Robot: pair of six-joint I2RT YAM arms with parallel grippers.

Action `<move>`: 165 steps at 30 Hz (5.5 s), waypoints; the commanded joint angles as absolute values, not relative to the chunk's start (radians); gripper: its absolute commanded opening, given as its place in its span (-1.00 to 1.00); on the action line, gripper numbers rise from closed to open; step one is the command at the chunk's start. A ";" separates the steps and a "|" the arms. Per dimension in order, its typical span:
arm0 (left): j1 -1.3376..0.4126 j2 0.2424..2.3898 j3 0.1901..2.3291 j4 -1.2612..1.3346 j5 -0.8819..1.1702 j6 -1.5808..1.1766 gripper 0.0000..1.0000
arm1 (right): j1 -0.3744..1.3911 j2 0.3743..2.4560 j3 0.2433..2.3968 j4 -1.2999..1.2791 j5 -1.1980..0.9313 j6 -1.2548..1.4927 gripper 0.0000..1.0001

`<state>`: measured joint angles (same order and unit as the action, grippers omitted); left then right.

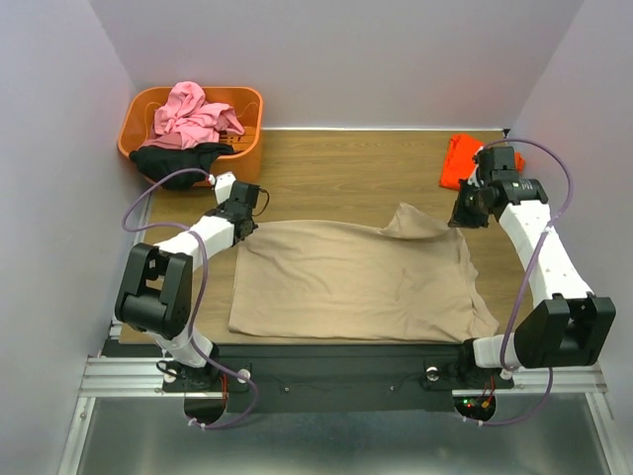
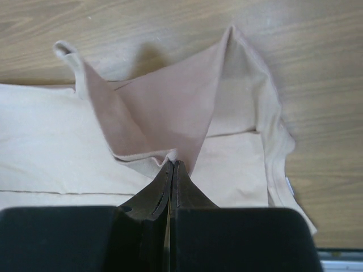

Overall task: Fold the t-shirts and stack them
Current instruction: Fold the tshirt

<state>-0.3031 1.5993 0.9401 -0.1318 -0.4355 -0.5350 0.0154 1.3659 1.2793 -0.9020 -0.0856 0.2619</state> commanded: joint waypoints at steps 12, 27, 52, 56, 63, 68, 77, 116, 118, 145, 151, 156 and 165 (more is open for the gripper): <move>-0.360 1.468 0.844 -0.115 -0.515 -0.532 -1.00 | 0.020 1.262 1.345 -1.189 0.029 0.313 -0.99; -0.385 1.418 0.827 -0.163 -0.538 -0.557 -1.00 | 0.020 1.175 1.319 -1.371 0.094 0.350 -0.99; -0.439 1.008 0.632 -0.392 -0.501 -0.725 -0.08 | 0.020 1.086 1.270 -1.393 0.209 0.403 -0.99; -0.480 0.899 0.656 -0.472 -0.502 -0.804 0.31 | 0.020 1.063 1.269 -1.393 0.215 0.406 -0.12; -0.482 0.788 0.692 -0.461 -0.528 -0.789 0.58 | 0.020 1.061 1.272 -1.379 0.244 0.422 0.47; -0.482 0.991 0.729 -0.325 -0.433 -0.707 0.66 | 0.018 1.123 1.175 -1.203 0.171 0.420 0.45; -0.480 1.405 0.851 -0.167 -0.258 -0.600 0.76 | 0.020 1.308 1.026 -0.879 0.012 0.433 0.13; -0.377 1.784 1.250 -0.227 -0.302 -0.460 0.84 | 0.006 1.895 1.448 -0.623 -0.118 0.368 0.33; -0.377 1.752 1.253 -0.238 -0.296 -0.463 0.84 | -0.018 1.847 1.428 -0.624 -0.120 0.365 0.38; -0.391 1.618 1.124 -0.273 -0.261 -0.549 0.85 | -0.170 1.822 1.287 -0.624 -0.233 0.268 -0.09; -0.391 1.644 1.086 -0.247 -0.238 -0.560 0.85 | -0.170 1.824 1.273 -0.623 -0.256 0.259 -0.26; -0.391 1.674 1.034 -0.209 -0.218 -0.569 0.85 | -0.170 1.845 1.296 -0.626 -0.259 0.259 -0.69; -0.391 1.746 0.968 -0.175 -0.202 -0.598 0.85 | -0.199 1.835 1.316 -0.650 -0.101 0.301 -0.99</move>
